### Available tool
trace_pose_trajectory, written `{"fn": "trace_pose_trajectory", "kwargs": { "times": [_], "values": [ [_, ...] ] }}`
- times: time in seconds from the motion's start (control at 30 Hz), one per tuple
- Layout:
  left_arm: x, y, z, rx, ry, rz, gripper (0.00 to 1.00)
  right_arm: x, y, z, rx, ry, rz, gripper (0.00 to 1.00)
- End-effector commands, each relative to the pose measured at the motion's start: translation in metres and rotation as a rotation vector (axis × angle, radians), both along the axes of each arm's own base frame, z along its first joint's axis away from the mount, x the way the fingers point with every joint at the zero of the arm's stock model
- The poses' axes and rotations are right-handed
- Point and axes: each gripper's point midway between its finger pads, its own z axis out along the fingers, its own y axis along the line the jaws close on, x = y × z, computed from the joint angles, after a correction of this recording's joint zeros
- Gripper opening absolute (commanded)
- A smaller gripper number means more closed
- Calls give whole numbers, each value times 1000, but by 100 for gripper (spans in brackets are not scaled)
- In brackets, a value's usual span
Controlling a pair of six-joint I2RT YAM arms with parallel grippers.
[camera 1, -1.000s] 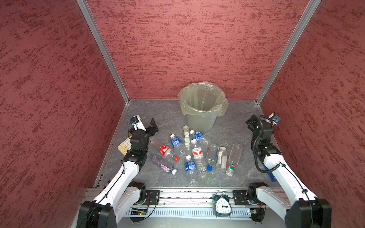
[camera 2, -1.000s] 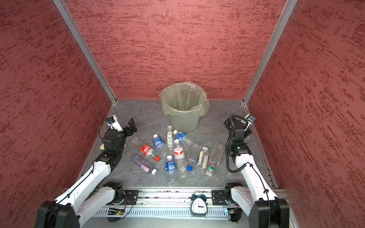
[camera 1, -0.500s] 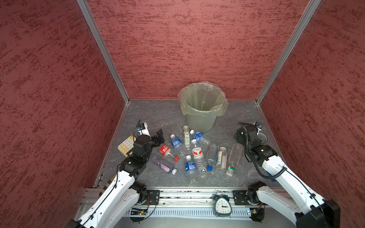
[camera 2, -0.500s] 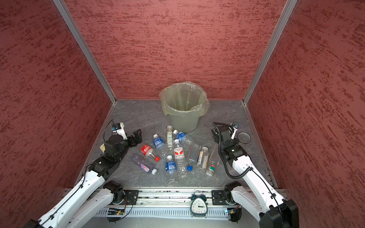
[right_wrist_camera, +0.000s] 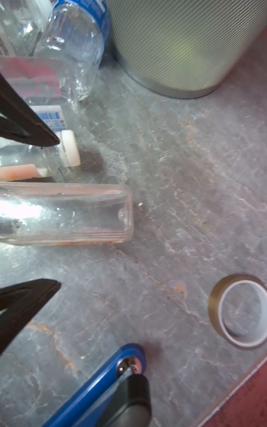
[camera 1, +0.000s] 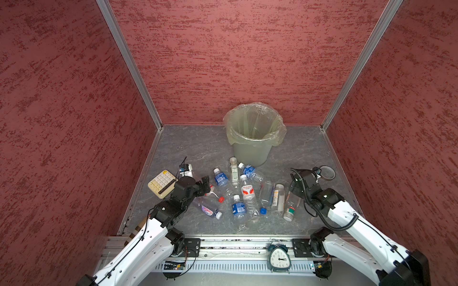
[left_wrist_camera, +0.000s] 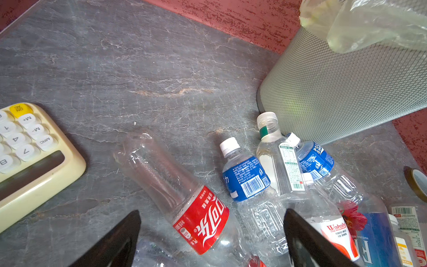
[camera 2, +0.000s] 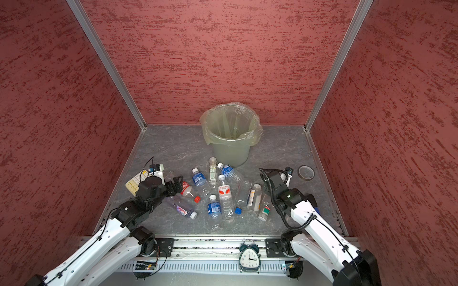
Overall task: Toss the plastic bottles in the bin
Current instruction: 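Lower both grippers from the raised pose toward the bottle pile, then close the right gripper on the clear pink-tinted bottle and lift it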
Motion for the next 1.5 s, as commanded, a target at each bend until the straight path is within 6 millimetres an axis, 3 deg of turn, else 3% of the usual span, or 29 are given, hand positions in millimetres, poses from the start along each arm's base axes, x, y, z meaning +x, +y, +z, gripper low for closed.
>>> {"fn": "trace_pose_trajectory", "kwargs": {
  "times": [0.0,0.27,0.63,0.9,1.47],
  "values": [
    [-4,-1,-6,6,24,-8,97,-10,4,-13,32,53,-8,90],
    [-5,-4,-17,-1,51,-19,97,-17,11,-38,55,113,11,92],
    [-8,-4,-27,6,73,-24,97,-15,15,-50,46,142,28,90],
    [-9,-4,-31,5,83,-26,97,-14,14,-54,31,151,29,82],
    [-7,-9,-38,-1,93,-38,97,-17,12,-74,-39,256,39,75]
  ]
}}
